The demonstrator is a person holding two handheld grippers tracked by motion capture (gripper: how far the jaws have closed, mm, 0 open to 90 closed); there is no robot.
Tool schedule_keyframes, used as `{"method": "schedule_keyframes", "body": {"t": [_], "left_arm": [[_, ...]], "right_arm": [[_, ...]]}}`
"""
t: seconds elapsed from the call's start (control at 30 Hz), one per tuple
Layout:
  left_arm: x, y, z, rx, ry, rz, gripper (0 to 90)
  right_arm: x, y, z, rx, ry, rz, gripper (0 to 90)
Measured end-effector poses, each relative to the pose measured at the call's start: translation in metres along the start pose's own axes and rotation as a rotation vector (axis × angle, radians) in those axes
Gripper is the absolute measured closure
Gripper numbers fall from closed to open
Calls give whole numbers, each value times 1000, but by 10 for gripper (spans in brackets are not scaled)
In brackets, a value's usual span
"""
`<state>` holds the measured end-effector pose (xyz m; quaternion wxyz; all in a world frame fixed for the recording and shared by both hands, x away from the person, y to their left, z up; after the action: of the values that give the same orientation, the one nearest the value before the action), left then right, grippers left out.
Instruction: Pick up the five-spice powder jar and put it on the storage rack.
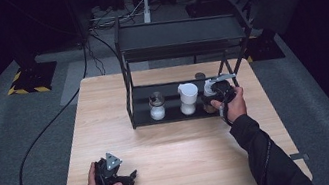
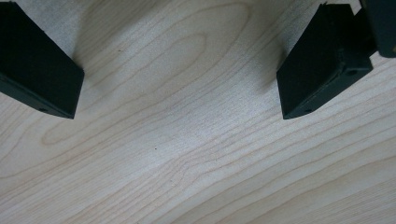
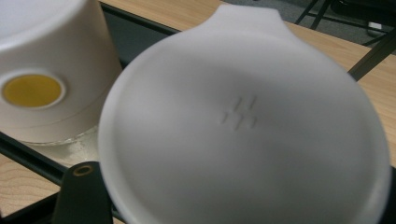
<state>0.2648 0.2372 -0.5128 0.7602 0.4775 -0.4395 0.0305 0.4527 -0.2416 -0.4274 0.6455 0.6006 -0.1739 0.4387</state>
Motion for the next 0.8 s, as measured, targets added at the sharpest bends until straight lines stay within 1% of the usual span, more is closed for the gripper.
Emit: {"method": "schedule_keyframes", "body": {"t": [0.2, 0.4, 0.5, 0.57, 0.73, 0.8], "left_arm": [[0, 0, 0, -1, -1, 0, 7], [0, 0, 0, -1, -1, 0, 7], [0, 0, 0, -1, -1, 1, 7], [0, 0, 0, -1, -1, 1, 7], [0, 0, 0, -1, -1, 0, 7], [0, 0, 0, -1, -1, 1, 7]], "right_arm": [[0, 0, 1, 3, -1, -2, 301], [2, 0, 4, -3, -31, -23, 295], [2, 1, 4, -16, -31, -21, 279], [3, 2, 4, -21, -22, -19, 268], [6, 5, 0, -57, 5, -11, 202], [7, 6, 0, -64, 3, -6, 182]]}}
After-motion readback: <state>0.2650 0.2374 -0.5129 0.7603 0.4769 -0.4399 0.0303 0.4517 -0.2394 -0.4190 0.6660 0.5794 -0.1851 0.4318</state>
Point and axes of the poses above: each handheld gripper's, and its own axes: y roughly backward along the jaws, x roughly out of its top, z roughly to its right, the point moved 5 cm from there along -y, roughly forward along the jaws, and after that the axes turned 12 degrees about -x, right-handed, at the moved point
